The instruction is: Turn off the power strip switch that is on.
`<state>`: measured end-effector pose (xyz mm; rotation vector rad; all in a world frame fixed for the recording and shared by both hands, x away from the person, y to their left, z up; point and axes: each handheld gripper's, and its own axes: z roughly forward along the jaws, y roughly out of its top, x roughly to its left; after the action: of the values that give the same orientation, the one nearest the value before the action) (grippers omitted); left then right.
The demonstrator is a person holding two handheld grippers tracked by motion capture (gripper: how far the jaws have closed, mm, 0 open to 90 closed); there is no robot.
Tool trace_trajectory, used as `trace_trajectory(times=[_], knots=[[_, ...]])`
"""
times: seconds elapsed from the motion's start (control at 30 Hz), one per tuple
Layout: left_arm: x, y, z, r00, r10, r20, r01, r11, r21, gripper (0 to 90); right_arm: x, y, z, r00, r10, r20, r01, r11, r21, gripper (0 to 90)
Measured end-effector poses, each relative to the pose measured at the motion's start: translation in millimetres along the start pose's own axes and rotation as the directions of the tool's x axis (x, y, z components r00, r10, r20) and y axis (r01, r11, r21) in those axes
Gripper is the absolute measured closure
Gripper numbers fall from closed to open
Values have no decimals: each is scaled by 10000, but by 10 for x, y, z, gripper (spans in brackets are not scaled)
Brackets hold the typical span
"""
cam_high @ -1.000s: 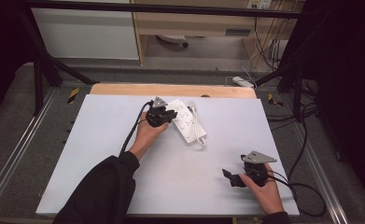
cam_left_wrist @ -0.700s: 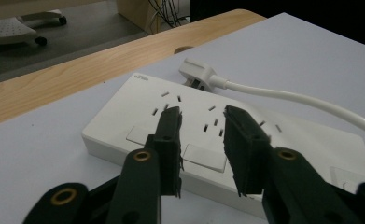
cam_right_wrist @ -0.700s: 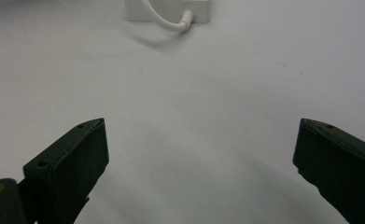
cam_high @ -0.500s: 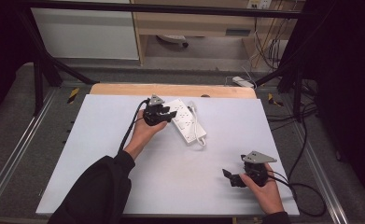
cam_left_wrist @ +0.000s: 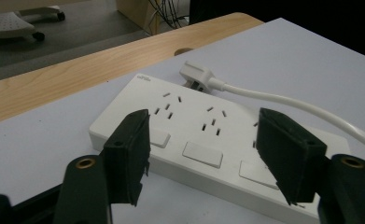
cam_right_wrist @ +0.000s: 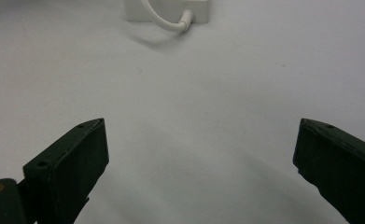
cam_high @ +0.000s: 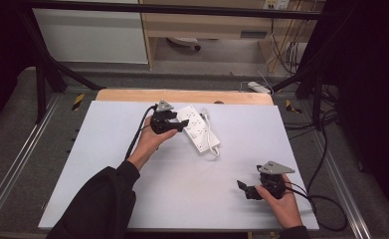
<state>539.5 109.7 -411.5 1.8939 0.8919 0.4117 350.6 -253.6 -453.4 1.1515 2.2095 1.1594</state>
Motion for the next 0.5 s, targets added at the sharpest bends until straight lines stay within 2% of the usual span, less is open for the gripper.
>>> trace_trajectory(times=[0.23,0.33,0.5], knots=[[-13,17,-52,9997,-213,130,213,9998,48,141,2,0,0,10000,28,2,-28,10000,15,38],[-12,17,-76,9990,-170,423,169,9999,31,90,3,-1,2,10000,29,-7,-29,10000,22,38],[-10,31,-132,9992,-178,366,177,9998,22,79,3,0,2,10000,46,-15,-46,10000,21,37]])
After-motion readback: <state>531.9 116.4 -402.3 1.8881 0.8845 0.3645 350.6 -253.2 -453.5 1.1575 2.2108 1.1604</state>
